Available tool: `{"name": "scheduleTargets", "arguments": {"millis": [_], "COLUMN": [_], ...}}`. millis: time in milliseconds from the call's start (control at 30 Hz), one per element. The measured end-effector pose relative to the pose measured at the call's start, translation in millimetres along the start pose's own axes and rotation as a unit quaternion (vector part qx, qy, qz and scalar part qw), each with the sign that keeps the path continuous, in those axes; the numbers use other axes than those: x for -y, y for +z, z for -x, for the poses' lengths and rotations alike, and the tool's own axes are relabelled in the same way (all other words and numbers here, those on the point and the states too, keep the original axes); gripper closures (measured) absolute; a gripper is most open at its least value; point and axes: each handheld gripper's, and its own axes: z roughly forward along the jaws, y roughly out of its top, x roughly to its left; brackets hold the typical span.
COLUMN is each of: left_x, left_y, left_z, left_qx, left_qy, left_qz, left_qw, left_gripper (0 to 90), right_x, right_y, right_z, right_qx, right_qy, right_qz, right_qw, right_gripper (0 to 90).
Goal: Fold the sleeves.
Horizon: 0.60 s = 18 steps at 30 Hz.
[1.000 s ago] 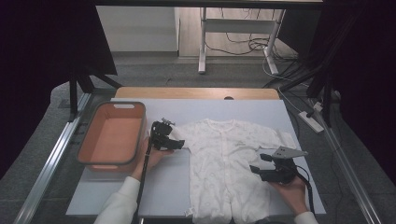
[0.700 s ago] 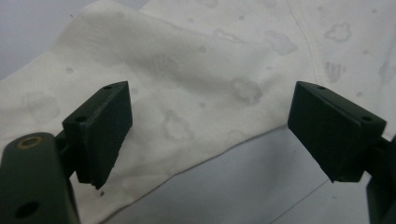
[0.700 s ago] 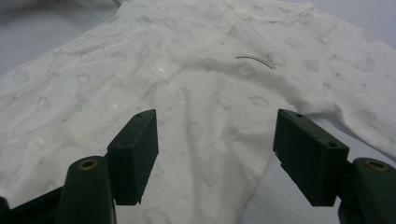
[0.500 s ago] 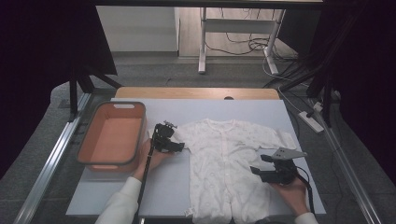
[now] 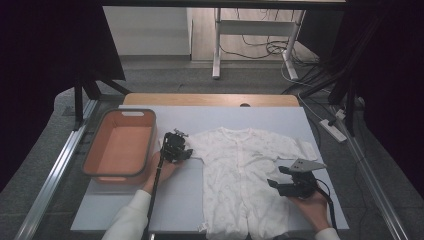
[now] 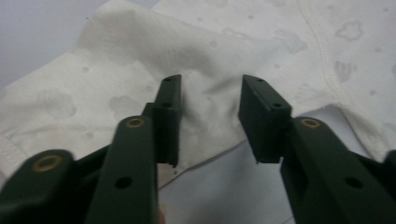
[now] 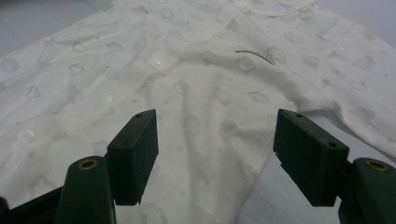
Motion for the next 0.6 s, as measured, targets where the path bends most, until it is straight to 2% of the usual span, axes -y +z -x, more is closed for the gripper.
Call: {"name": "scheduleTargets", "arguments": {"millis": [167, 233, 433, 600], "left_x": [0.8, 1.1, 1.1, -0.1], "left_y": [-0.7, -0.9, -1.6, -10.0], "left_z": [-0.8, -1.6, -1.7, -0.7], "left_qx": [0.011, 0.016, 0.018, 0.022], "left_qy": [-0.004, -0.006, -0.006, -0.003], "left_qz": [0.001, 0.001, 0.002, 0.023], "left_qw": [0.9999, 0.9999, 0.9998, 0.9995], "left_gripper": [81.6, 85.9, 88.6, 89.0], "right_x": [0.2, 0.3, 0.5, 0.9], "right_y": [0.3, 0.4, 0.2, 0.2], "right_z": [0.4, 0.1, 1.2, 1.6], "right_qx": [0.001, 0.000, 0.000, 0.004], "right_qy": [0.000, -0.002, -0.002, -0.001], "right_qz": [-0.001, -0.002, -0.002, -0.003], "right_qw": [1.0000, 1.0000, 1.0000, 1.0000], "right_gripper": [30.8, 30.7, 30.5, 30.4]}}
